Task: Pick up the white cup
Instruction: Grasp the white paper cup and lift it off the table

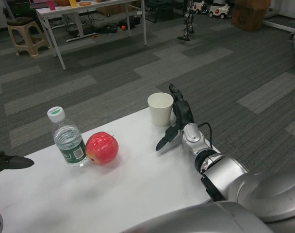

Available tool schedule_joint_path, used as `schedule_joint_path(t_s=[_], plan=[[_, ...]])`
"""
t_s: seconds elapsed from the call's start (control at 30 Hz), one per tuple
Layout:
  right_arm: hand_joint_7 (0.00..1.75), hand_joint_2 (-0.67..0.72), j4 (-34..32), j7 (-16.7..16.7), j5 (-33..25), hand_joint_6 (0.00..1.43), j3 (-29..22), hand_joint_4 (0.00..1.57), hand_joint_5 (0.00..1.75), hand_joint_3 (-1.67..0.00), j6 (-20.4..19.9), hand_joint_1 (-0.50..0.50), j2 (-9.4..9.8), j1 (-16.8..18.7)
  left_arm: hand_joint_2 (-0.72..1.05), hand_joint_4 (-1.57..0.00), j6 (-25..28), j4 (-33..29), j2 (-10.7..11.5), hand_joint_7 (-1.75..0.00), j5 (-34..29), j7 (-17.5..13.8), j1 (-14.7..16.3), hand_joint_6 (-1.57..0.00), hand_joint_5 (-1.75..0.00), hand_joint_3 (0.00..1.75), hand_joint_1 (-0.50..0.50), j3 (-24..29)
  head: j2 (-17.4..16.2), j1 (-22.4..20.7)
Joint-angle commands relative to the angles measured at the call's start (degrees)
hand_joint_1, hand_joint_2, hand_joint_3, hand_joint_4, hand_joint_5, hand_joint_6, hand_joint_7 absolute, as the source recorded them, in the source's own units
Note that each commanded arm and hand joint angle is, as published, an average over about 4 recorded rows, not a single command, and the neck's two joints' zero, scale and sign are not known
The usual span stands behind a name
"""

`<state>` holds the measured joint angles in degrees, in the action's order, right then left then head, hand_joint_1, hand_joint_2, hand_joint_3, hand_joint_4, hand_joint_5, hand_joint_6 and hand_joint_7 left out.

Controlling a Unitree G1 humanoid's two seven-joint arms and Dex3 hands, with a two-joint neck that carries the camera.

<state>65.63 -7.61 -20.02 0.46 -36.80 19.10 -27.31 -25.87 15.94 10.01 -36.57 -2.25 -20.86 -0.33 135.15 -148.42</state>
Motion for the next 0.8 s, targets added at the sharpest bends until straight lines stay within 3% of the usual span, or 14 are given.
schedule_joint_path(t_s=[0.03, 0.4, 0.6, 0.8], plan=[[0.00, 0.60, 1.18, -0.30, -0.19, 0.00, 0.68, 0.00, 0.00, 0.00, 0.32, -0.46, -0.40, -1.65, -0.55, 0.00, -0.06, 0.59, 0.10, 0.00, 0.45, -0.46, -0.83, 0.00, -0.62, 0.09, -0.50, 0.51, -0.12, -0.19], [0.00, 0.66, 3.36, -1.36, -0.15, 0.00, 1.08, 0.00, 0.00, 0.00, 0.32, -0.50, -0.55, -2.57, -0.55, 0.00, -0.10, 0.72, 0.10, 0.00, 0.45, -0.74, -0.68, 0.00, -0.62, 0.09, -0.50, 0.77, -0.21, -0.65], [0.00, 0.66, 6.83, -2.59, -0.11, 0.00, 1.08, 0.00, 0.00, 0.00, 0.32, -0.49, -0.16, -5.21, -0.55, 0.00, -0.15, 0.76, 0.01, 0.00, 0.45, -0.83, -0.68, 0.00, -0.69, 0.09, -0.50, 0.68, -0.19, -0.45], [0.00, 0.66, 9.34, -3.16, -0.11, 0.00, 0.53, 0.00, 0.00, 0.00, 0.32, -0.46, 0.72, -8.44, -0.55, 0.00, -0.15, 0.76, -0.01, 0.00, 0.45, -0.83, -0.68, 0.00, -0.62, 0.09, -0.50, 0.53, 0.00, -0.10]])
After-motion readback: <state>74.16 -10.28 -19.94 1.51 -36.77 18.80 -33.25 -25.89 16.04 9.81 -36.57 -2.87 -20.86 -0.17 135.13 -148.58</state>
